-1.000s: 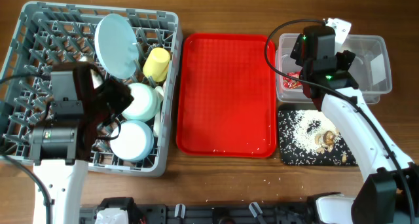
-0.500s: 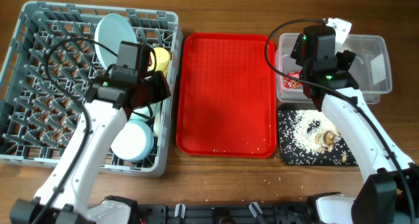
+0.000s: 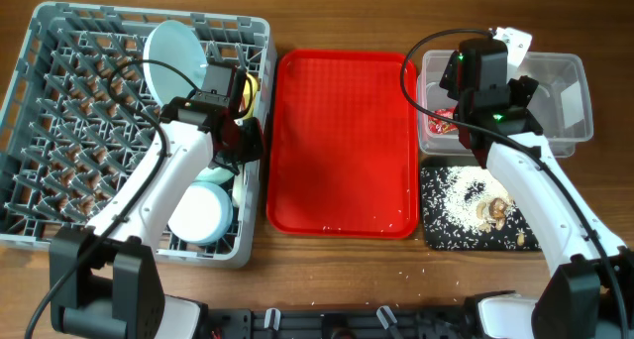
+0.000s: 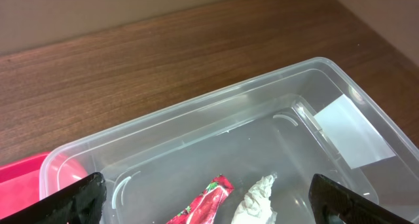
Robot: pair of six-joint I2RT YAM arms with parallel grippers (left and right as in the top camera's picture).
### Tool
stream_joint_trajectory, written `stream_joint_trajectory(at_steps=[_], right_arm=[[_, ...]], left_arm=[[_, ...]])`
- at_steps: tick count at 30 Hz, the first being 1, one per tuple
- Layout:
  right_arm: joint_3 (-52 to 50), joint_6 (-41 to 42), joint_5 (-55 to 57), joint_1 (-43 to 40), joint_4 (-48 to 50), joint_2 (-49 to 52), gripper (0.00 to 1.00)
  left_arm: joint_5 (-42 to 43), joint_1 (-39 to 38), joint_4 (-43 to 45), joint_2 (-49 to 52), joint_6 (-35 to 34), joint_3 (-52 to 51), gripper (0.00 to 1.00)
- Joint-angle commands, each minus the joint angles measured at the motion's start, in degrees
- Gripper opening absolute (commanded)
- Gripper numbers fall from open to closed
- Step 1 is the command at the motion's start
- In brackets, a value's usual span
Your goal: Sort waste into correct bins and load items into the dishwasher rack
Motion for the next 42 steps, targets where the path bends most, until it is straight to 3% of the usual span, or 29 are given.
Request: stream_joint_trajectory(at_steps=[1, 14, 18, 36, 42], right_arm=[[0.17, -0.68, -0.15, 0.07, 0.11, -0.66, 1.0], [0.17, -0.68, -0.13, 0.07, 0.11, -0.66, 1.0], [0.17, -0.68, -0.13, 0.07, 0.11, -0.66, 1.0], [0.17, -0.66, -0.15, 0.07, 0.11, -0.66, 1.0], [0.17, -0.66, -0.13, 0.07, 0.11, -0.66, 1.0]], left_arm=[[0.55, 0.0, 0.63, 0.35, 1.79, -0.44, 0.25], [0.76, -0.11, 6.27, 0.37, 1.73, -0.44, 0.24], [0.74, -0.11, 7.61, 0.37, 1.73, -0.44, 0.11], [4.0, -0.13, 12.85, 0.37, 1.51, -0.44, 0.15], [3.69, -3.5, 13.09, 0.39, 1.53, -0.44, 0.15]])
